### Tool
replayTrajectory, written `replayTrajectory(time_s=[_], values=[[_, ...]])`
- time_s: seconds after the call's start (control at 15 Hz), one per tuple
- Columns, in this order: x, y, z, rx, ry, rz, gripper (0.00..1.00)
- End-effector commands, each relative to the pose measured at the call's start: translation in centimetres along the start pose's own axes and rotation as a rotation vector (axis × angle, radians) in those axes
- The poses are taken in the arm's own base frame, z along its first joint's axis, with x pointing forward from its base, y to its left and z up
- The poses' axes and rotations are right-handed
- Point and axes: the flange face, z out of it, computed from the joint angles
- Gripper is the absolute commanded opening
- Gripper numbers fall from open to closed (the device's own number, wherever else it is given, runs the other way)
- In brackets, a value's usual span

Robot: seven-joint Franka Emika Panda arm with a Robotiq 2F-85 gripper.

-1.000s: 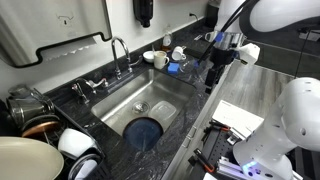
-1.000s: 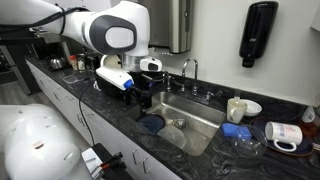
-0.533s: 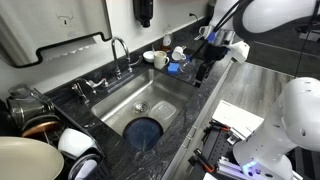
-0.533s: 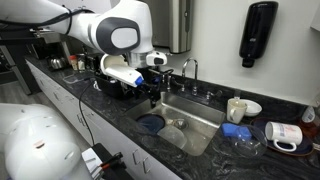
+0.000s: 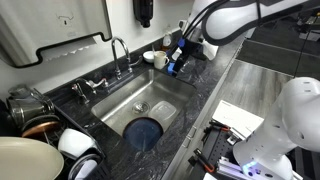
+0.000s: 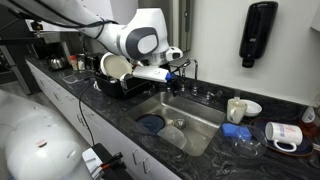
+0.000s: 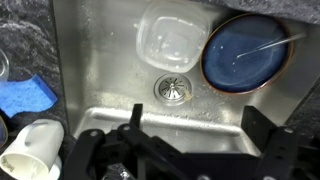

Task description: Remove the clear fork from the mug and put it in the sink.

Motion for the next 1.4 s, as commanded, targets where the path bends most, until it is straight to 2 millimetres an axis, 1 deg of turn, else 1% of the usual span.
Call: replayTrajectory(time_s=[0.0, 0.13, 0.2, 0.4, 0.6, 0.73, 0.87, 1.0, 1.13, 1.33], values=[[1.0, 0.8, 0.1, -0.005, 0.003, 0.01, 1.0], [2.5, 2.0, 0.3, -0.009, 0.0, 0.025, 1.0], [2.9, 2.3, 0.5, -0.009, -0.003, 0.028, 1.0], [3.1, 2.3, 0.6, -0.01, -0.006, 0.028, 1.0], [5.7, 2.9, 0.3, -0.064, 0.048, 0.232, 1.0], [6.6, 3.1, -0.1, -0.082, 0.085, 0.334, 1.0], [7.4, 3.7, 0.5, -0.122, 0.114, 0.414, 1.0], [8.2, 4.5, 1.6, -0.159, 0.138, 0.449, 1.0], [8.6, 6.0, 2.3, -0.195, 0.174, 0.474, 1.0], [9.4, 9.3, 3.4, -0.211, 0.223, 0.449, 1.0]])
